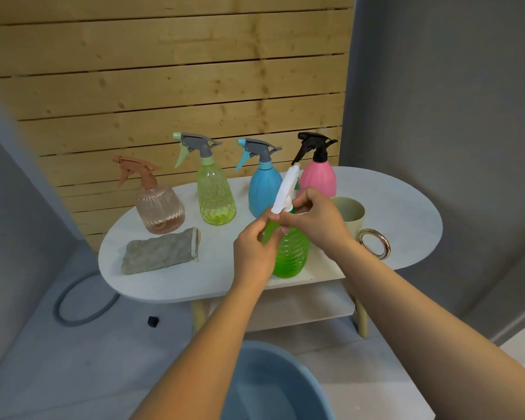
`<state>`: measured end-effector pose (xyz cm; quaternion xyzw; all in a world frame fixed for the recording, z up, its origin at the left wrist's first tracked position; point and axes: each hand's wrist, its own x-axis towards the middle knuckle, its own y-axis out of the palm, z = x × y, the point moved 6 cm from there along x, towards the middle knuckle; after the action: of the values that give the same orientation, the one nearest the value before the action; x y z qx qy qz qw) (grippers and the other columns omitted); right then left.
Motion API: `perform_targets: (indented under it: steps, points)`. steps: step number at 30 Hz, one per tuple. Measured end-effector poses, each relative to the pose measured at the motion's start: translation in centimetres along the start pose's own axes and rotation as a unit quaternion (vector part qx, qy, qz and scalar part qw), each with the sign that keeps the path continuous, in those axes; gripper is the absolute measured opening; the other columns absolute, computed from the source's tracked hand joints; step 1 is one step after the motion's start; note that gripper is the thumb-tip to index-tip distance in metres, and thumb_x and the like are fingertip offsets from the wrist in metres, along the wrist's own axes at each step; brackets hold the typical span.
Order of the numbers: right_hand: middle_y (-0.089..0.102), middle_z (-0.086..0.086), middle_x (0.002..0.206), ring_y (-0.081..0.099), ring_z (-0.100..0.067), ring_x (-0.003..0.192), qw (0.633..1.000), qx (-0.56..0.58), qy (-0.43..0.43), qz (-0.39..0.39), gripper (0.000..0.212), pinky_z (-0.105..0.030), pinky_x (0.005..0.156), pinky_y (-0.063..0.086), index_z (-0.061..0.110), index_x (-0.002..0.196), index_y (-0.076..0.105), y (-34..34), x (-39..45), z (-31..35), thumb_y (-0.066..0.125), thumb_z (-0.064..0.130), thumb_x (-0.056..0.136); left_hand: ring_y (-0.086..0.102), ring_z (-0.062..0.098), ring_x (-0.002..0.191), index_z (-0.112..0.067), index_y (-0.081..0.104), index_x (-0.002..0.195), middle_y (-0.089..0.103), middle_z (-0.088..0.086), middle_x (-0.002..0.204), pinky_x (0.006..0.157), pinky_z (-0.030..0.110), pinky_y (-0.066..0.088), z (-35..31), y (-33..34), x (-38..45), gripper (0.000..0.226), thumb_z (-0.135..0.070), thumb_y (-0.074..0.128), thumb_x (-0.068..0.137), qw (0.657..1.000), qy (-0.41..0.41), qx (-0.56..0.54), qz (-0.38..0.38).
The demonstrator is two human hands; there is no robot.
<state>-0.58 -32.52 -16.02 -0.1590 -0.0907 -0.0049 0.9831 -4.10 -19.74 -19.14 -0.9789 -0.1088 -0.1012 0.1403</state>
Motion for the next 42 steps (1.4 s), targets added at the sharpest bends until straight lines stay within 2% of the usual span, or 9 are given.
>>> perform_targets:
  steps: [6,9,14,22,27,33,35,39,42]
  points:
    - [0.069,0.005,0.103,0.063,0.002,0.091,0.989,0.038,-0.025,0.137,0.023,-0.012,0.086,0.046,0.026,0.109,0.066,-1.3,-0.3,0.1,0.063,0.014,0.088,0.057,0.008,0.111,-0.027,0.053,0.134,0.063,-0.007,0.123,0.093,0.019,0.043,0.1,0.1,0.1,0.046,-0.028,0.064,0.089,1.0,0.018,0.022,0.005]
    - [0.068,0.007,0.113,0.059,-0.01,0.11,0.987,0.038,-0.033,0.151,0.028,-0.023,0.098,0.043,0.032,0.112,0.063,-0.7,0.0,-0.6,0.06,0.015,0.09,0.054,0.003,0.107,-0.027,0.052,0.134,0.06,-0.013,0.116,0.084,0.007,0.04,-0.1,0.1,0.1,0.045,-0.027,0.063,0.09,0.999,0.022,0.019,0.017]
    - [0.062,0.001,0.098,0.057,-0.011,0.094,0.993,0.079,-0.029,0.084,0.018,-0.027,0.092,0.045,0.015,0.1,0.06,-0.3,0.1,-1.1,0.067,0.011,0.084,0.055,0.003,0.116,-0.027,0.051,0.131,0.06,-0.009,0.124,0.094,0.011,0.041,0.6,0.1,0.2,0.044,-0.019,0.063,0.09,0.999,0.004,-0.024,0.038]
    - [0.064,0.002,0.107,0.059,-0.01,0.103,0.969,0.237,0.027,-0.065,0.03,-0.024,0.087,0.047,0.027,0.098,0.056,2.5,-1.7,-2.7,0.074,0.014,0.078,0.054,0.009,0.121,-0.025,0.043,0.137,0.059,-0.003,0.128,0.106,0.04,0.043,2.0,0.1,0.6,0.053,-0.012,0.062,0.089,0.992,-0.042,-0.078,0.086]
    - [0.067,0.001,0.105,0.06,-0.015,0.103,0.966,0.234,0.039,-0.103,0.035,-0.03,0.09,0.049,0.015,0.106,0.065,2.7,-1.8,-2.9,0.078,0.02,0.074,0.058,0.013,0.111,-0.033,0.05,0.123,0.063,0.003,0.123,0.089,0.029,0.046,1.1,-0.6,1.0,0.052,0.005,0.049,0.088,0.982,-0.082,-0.147,0.091]
    - [0.061,0.006,0.096,0.057,-0.01,0.097,0.974,0.201,-0.001,-0.109,0.033,-0.025,0.086,0.046,0.017,0.094,0.056,2.8,-1.5,-2.4,0.08,0.018,0.072,0.06,0.009,0.105,-0.034,0.068,0.1,0.068,-0.009,0.107,0.092,0.035,0.045,-2.5,-1.5,2.4,0.017,-0.024,0.056,0.092,0.981,-0.034,-0.175,0.076]
    - [0.062,0.009,0.098,0.057,-0.007,0.097,0.977,0.186,-0.018,-0.104,0.029,-0.023,0.085,0.045,0.019,0.101,0.059,2.9,-1.7,-2.3,0.076,0.023,0.078,0.062,0.01,0.093,-0.028,0.069,0.094,0.069,-0.005,0.096,0.091,0.037,0.05,-2.7,-1.4,2.5,0.014,-0.021,0.057,0.093,0.987,-0.011,-0.153,0.044]
    - [0.062,0.008,0.117,0.053,-0.007,0.114,0.985,0.152,-0.059,-0.056,0.037,-0.028,0.097,0.041,0.027,0.118,0.06,3.4,-2.1,-2.5,0.059,0.042,0.085,0.064,0.022,0.1,-0.034,0.069,0.082,0.07,0.0,0.095,0.094,0.049,0.05,-2.0,-1.6,2.8,0.018,-0.027,0.056,0.094,0.992,-0.019,-0.128,-0.007]
    - [0.048,0.011,0.136,0.036,-0.008,0.132,0.982,0.183,-0.025,-0.044,0.043,-0.034,0.112,0.028,0.03,0.135,0.047,3.7,-2.3,-3.4,0.049,0.033,0.092,0.066,0.023,0.092,-0.03,0.067,0.079,0.07,-0.002,0.086,0.091,0.048,0.052,-2.1,-1.7,2.9,0.019,-0.028,0.056,0.094,0.99,-0.028,-0.136,-0.028]
